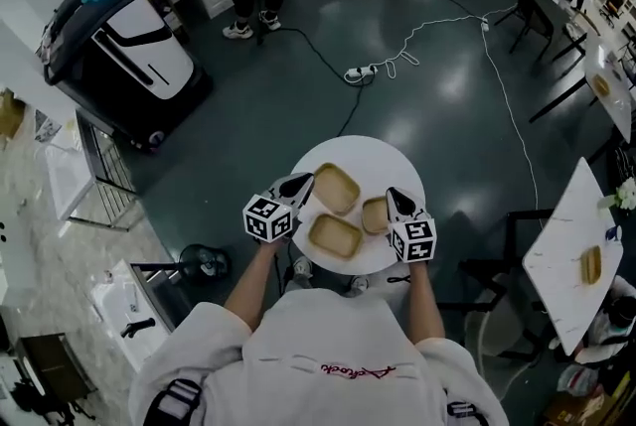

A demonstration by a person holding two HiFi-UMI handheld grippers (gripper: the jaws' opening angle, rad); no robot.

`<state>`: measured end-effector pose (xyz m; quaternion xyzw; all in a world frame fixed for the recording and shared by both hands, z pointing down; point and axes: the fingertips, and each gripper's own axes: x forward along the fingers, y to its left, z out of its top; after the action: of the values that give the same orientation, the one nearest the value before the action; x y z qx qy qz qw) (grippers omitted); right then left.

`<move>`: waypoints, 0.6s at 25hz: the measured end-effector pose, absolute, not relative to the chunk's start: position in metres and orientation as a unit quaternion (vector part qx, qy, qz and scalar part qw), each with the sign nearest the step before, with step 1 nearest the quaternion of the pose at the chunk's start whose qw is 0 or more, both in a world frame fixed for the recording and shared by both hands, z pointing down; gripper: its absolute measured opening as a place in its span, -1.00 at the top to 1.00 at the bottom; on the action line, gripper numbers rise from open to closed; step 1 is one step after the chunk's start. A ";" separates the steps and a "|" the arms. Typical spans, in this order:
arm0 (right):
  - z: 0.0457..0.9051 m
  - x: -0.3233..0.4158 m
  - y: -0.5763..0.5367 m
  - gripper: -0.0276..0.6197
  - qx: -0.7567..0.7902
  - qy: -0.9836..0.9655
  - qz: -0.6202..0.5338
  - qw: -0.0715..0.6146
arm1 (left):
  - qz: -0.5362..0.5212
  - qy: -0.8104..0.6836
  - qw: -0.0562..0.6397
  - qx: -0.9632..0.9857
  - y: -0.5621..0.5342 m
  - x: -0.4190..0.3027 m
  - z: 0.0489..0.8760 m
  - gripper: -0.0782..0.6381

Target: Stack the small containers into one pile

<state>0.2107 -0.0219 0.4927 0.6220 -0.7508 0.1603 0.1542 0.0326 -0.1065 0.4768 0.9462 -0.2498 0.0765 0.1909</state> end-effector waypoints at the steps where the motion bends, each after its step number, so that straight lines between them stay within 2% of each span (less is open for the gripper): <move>1: 0.495 0.208 -0.024 0.85 0.617 -0.754 0.161 0.157 | 0.075 -0.255 0.192 0.945 -0.106 0.030 0.478 0.75; 15: 0.548 0.156 -0.016 0.85 0.565 -0.773 0.210 0.197 | 0.097 -0.268 0.231 0.930 -0.095 -0.006 0.521 0.75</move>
<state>0.1557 -0.0158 0.5478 0.5650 -0.7731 0.2105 0.1967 -0.0065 -0.0947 0.5206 0.9302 -0.2679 0.0969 0.2314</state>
